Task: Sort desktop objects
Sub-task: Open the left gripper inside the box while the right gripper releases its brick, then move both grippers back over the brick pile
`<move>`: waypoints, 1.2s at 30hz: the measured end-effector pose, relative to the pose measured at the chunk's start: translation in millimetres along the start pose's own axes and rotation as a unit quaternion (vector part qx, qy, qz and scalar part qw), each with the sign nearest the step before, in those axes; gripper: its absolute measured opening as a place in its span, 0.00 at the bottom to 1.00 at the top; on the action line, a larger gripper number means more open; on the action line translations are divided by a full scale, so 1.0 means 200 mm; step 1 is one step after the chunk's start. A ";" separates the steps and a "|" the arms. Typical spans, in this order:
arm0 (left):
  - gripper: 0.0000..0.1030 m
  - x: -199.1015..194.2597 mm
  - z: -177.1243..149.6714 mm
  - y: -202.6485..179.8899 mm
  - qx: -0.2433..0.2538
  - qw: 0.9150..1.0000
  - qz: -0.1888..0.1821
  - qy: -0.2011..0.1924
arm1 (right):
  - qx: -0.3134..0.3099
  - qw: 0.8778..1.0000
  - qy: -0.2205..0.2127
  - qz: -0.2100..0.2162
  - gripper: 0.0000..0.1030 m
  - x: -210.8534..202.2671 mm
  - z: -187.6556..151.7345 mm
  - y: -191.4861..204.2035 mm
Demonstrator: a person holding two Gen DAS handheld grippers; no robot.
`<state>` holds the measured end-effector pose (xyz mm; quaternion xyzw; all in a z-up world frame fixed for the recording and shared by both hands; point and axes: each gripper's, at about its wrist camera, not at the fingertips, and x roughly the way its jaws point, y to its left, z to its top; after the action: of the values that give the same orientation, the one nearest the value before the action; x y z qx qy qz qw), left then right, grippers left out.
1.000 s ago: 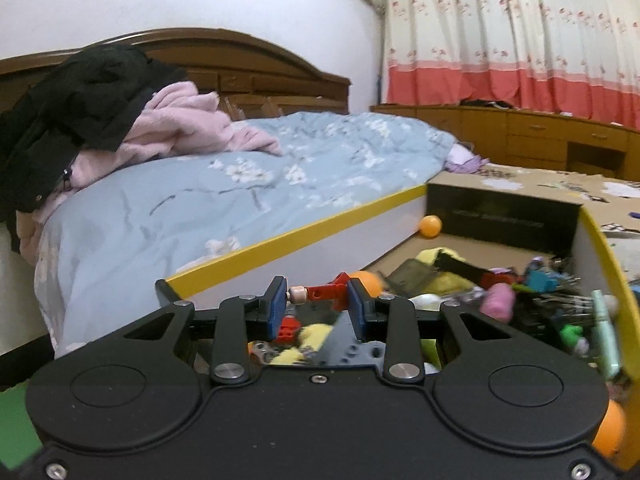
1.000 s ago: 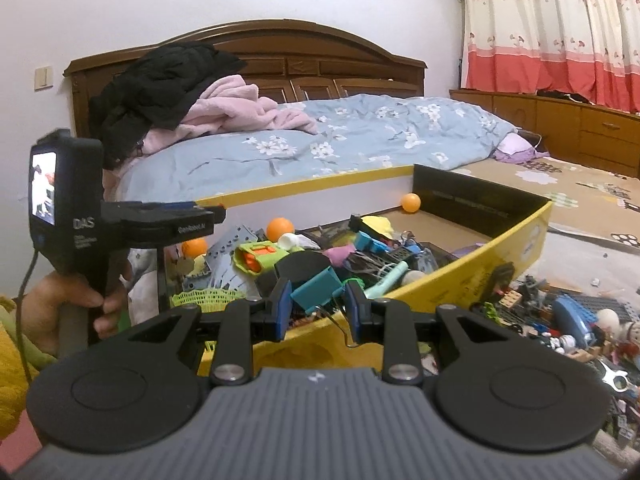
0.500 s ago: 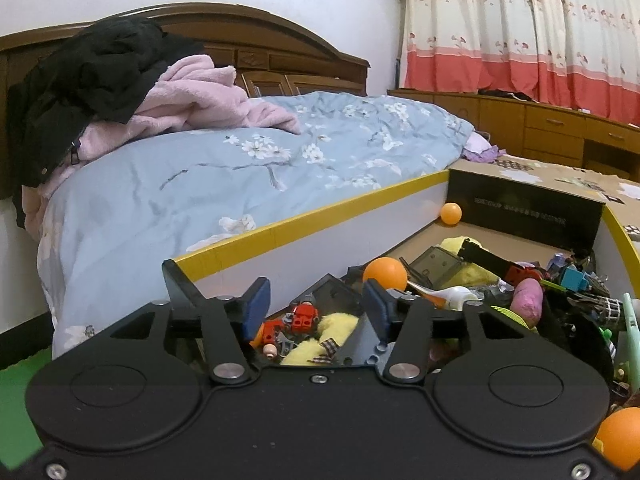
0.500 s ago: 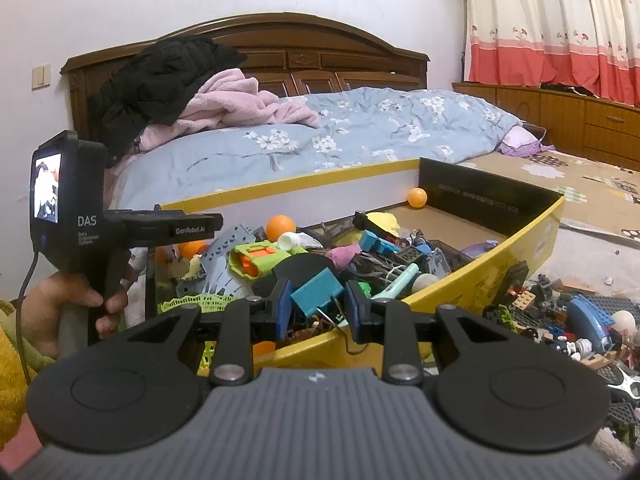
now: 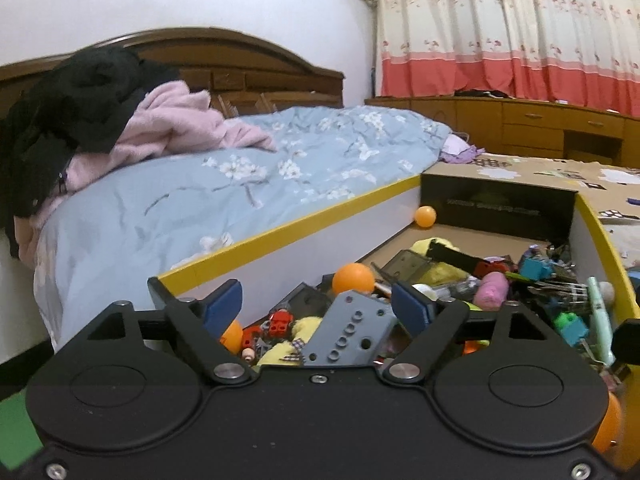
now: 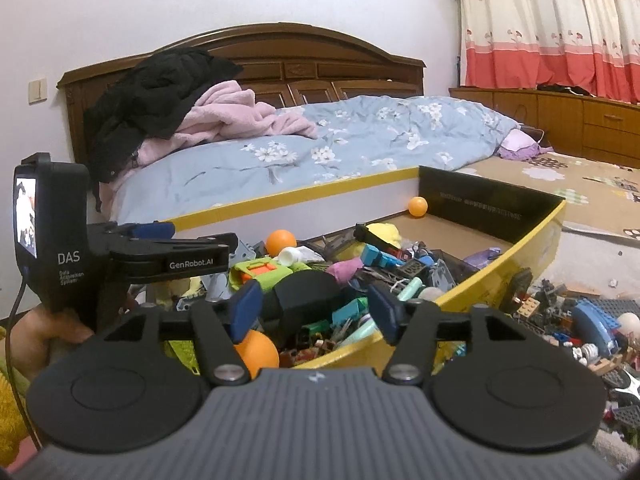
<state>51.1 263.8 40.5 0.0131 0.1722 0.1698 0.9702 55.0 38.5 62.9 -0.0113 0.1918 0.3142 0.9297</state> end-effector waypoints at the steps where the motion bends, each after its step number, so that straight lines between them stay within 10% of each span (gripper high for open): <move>1: 0.84 -0.01 0.00 -0.01 0.002 1.000 -0.003 -0.001 | 0.000 1.000 -0.002 -0.001 0.76 -0.01 0.00 0.00; 18: 0.96 -0.34 0.06 -0.31 0.031 0.995 -0.093 -0.019 | 0.042 0.996 0.010 -0.083 0.91 -0.39 -0.21 -0.27; 36: 0.99 -0.77 -0.09 -0.92 0.074 0.968 -0.242 0.000 | 0.126 0.958 0.037 -0.256 0.95 -1.05 -0.70 -0.71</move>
<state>-31.2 38.9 58.1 0.0426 0.1823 -0.0829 0.9788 -62.3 -217.2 -5.4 0.0458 0.2547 0.0385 0.9652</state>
